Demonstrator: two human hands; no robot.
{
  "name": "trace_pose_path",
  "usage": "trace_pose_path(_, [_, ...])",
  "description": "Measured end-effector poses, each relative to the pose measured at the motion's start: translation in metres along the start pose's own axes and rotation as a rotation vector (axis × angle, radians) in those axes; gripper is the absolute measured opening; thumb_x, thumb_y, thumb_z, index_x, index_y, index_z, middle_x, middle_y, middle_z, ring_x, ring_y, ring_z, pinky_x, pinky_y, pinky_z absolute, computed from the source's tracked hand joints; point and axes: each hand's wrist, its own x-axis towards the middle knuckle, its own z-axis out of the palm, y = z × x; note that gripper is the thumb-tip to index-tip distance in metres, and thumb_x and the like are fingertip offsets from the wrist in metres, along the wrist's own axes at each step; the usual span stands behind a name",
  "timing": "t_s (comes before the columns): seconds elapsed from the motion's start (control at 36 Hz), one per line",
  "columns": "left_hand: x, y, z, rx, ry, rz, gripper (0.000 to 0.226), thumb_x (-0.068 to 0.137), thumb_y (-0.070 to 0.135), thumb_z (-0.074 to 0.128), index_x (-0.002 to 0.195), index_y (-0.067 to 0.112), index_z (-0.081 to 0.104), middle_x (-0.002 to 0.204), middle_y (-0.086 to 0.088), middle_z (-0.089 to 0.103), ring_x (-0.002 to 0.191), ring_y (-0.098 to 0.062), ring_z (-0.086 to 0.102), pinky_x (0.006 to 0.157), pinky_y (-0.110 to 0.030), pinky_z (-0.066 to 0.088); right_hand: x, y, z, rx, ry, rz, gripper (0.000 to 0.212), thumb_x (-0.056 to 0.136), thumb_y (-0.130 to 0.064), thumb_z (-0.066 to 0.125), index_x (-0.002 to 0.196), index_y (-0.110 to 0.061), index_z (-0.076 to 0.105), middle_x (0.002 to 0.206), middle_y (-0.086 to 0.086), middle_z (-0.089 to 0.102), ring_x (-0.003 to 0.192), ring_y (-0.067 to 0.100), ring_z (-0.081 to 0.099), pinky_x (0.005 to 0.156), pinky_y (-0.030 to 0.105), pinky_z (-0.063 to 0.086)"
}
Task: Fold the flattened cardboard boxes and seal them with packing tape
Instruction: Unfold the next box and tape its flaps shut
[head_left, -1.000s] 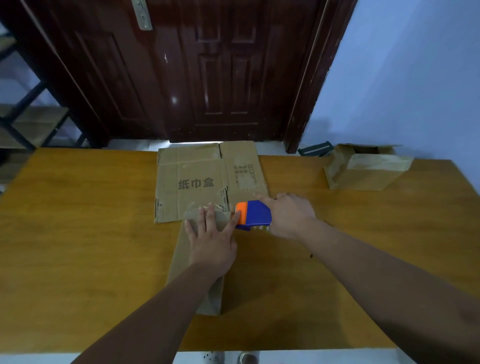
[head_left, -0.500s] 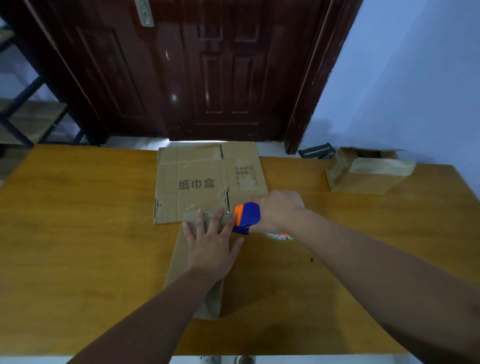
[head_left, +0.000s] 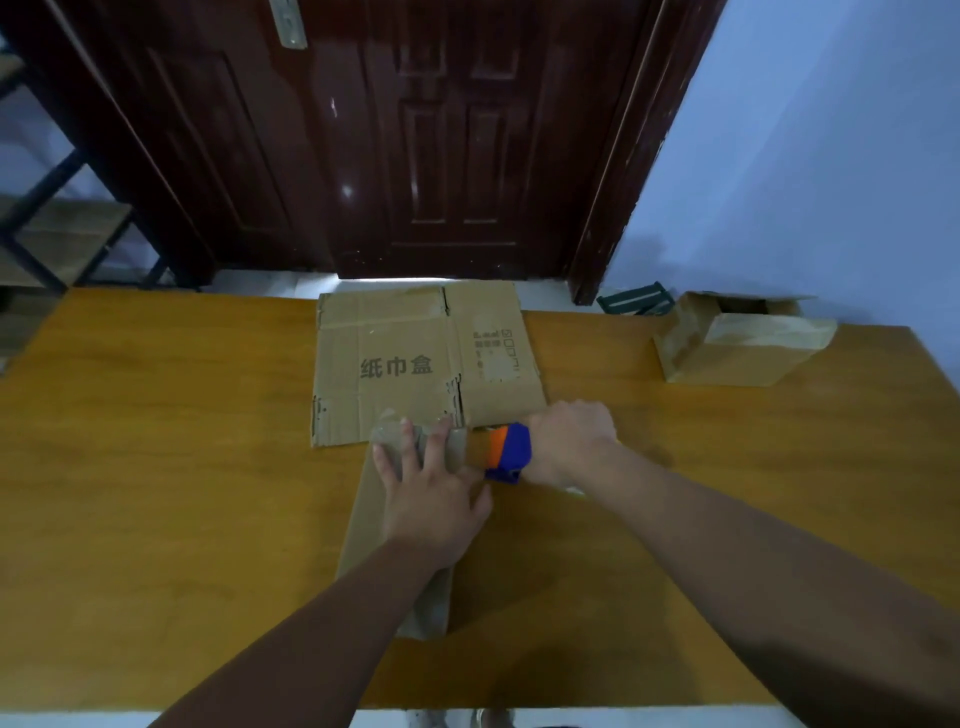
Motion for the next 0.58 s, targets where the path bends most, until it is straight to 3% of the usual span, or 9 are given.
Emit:
trace_pose_path(0.14, [-0.003, 0.001, -0.004, -0.008, -0.003, -0.004, 0.045, 0.089, 0.058, 0.029, 0.102, 0.037, 0.066, 0.158, 0.001, -0.002, 0.142, -0.041, -0.015, 0.106, -0.066, -0.014, 0.005, 0.017, -0.002, 0.030, -0.051, 0.040, 0.022, 0.075, -0.043, 0.055, 0.089, -0.026, 0.059, 0.076, -0.004, 0.059, 0.063, 0.016, 0.053, 0.050, 0.025, 0.035])
trace_pose_path(0.22, [-0.006, 0.000, -0.008, -0.049, 0.003, 0.015, 0.041, 0.091, 0.055, 0.033, 0.098, 0.034, 0.068, 0.159, -0.002, -0.001, 0.143, -0.039, -0.012, 0.107, -0.064, -0.014, 0.008, 0.025, -0.005, 0.150, -0.127, 0.106, 0.039, 0.071, -0.057, 0.060, 0.095, -0.026, 0.059, 0.081, -0.003, 0.060, 0.068, 0.018, 0.056, 0.055, 0.026, 0.041])
trace_pose_path(0.31, [-0.010, 0.001, -0.011, -0.031, 0.122, 0.062, 0.028, 0.087, 0.047, 0.050, 0.083, 0.029, 0.071, 0.151, -0.010, 0.029, 0.142, -0.038, 0.021, 0.110, -0.065, 0.010, 0.012, 0.035, -0.009, 0.296, -0.187, 0.155, 0.063, 0.063, -0.068, 0.064, 0.110, -0.026, 0.059, 0.097, -0.002, 0.062, 0.084, 0.022, 0.059, 0.073, 0.033, 0.052])
trace_pose_path(0.36, [-0.011, 0.002, -0.013, -0.027, 0.216, 0.091, 0.019, 0.080, 0.040, 0.064, 0.073, 0.025, 0.071, 0.130, -0.012, 0.053, 0.125, -0.033, 0.048, 0.101, -0.060, 0.035, 0.012, 0.042, -0.014, 0.324, -0.196, 0.176, 0.081, 0.063, -0.072, 0.064, 0.131, -0.030, 0.050, 0.120, -0.002, 0.057, 0.099, 0.024, 0.056, 0.083, 0.038, 0.052])
trace_pose_path(0.42, [-0.012, 0.004, -0.017, -0.032, 0.286, 0.115, 0.015, 0.076, 0.036, 0.069, 0.072, 0.022, 0.071, 0.110, -0.009, 0.062, 0.102, -0.027, 0.058, 0.087, -0.048, 0.045, 0.010, 0.047, -0.021, 0.326, -0.192, 0.182, 0.086, 0.065, -0.072, 0.062, 0.139, -0.032, 0.044, 0.130, -0.003, 0.051, 0.104, 0.024, 0.054, 0.084, 0.037, 0.050])
trace_pose_path(0.5, [-0.012, 0.009, -0.020, 0.014, 0.294, 0.165, 0.015, 0.069, 0.031, 0.077, 0.072, 0.021, 0.068, 0.085, -0.003, 0.063, 0.077, -0.021, 0.060, 0.072, -0.038, 0.048, 0.007, 0.052, -0.033, 0.321, -0.163, 0.161, 0.070, 0.069, -0.070, 0.061, 0.127, -0.032, 0.055, 0.106, -0.003, 0.058, 0.087, 0.020, 0.056, 0.070, 0.032, 0.047])
trace_pose_path(0.58, [-0.012, 0.015, -0.024, -0.035, 0.267, 0.200, 0.011, 0.078, 0.025, 0.071, 0.086, 0.018, 0.068, 0.088, -0.002, 0.063, 0.079, -0.019, 0.060, 0.075, -0.033, 0.049, 0.004, 0.053, -0.045, 0.358, -0.132, 0.174, 0.071, 0.066, -0.071, 0.062, 0.125, -0.032, 0.055, 0.099, -0.003, 0.059, 0.082, 0.019, 0.058, 0.068, 0.031, 0.046])
